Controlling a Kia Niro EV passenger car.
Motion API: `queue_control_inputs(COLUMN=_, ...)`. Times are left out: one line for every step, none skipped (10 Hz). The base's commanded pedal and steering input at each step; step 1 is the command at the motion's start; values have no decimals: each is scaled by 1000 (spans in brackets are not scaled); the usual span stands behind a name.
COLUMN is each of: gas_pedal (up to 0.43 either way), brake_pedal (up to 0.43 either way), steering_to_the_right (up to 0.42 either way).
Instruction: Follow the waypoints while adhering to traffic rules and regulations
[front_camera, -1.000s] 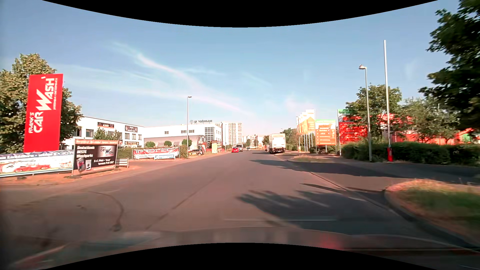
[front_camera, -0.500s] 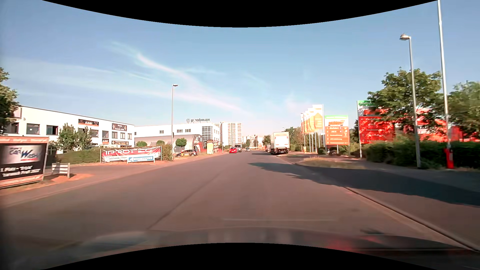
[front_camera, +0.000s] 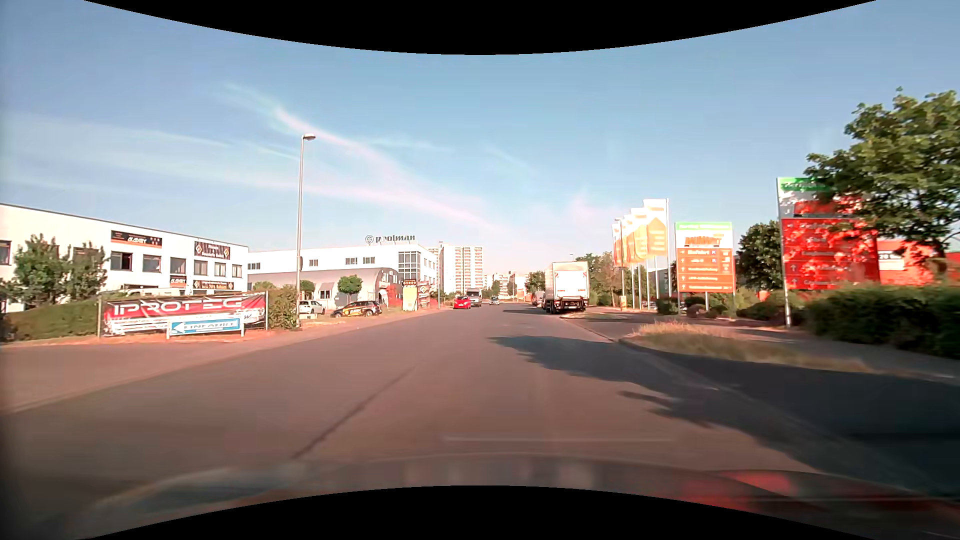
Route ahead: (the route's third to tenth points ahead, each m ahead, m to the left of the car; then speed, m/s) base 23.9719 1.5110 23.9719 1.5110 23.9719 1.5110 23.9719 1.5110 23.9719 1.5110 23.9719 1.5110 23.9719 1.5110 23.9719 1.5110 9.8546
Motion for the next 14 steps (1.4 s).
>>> queue_control_inputs(gas_pedal=0, brake_pedal=171, steering_to_the_right=-4)
queue_control_inputs(gas_pedal=0, brake_pedal=177, steering_to_the_right=-4)
queue_control_inputs(gas_pedal=0, brake_pedal=177, steering_to_the_right=-3)
queue_control_inputs(gas_pedal=0, brake_pedal=183, steering_to_the_right=-3)
queue_control_inputs(gas_pedal=0, brake_pedal=183, steering_to_the_right=-4)
queue_control_inputs(gas_pedal=0, brake_pedal=189, steering_to_the_right=-3)
queue_control_inputs(gas_pedal=0, brake_pedal=183, steering_to_the_right=-3)
queue_control_inputs(gas_pedal=0, brake_pedal=189, steering_to_the_right=-4)
queue_control_inputs(gas_pedal=0, brake_pedal=189, steering_to_the_right=-3)
queue_control_inputs(gas_pedal=0, brake_pedal=195, steering_to_the_right=-3)
queue_control_inputs(gas_pedal=0, brake_pedal=189, steering_to_the_right=-4)
queue_control_inputs(gas_pedal=0, brake_pedal=195, steering_to_the_right=-3)
queue_control_inputs(gas_pedal=0, brake_pedal=195, steering_to_the_right=-4)
queue_control_inputs(gas_pedal=0, brake_pedal=195, steering_to_the_right=-4)
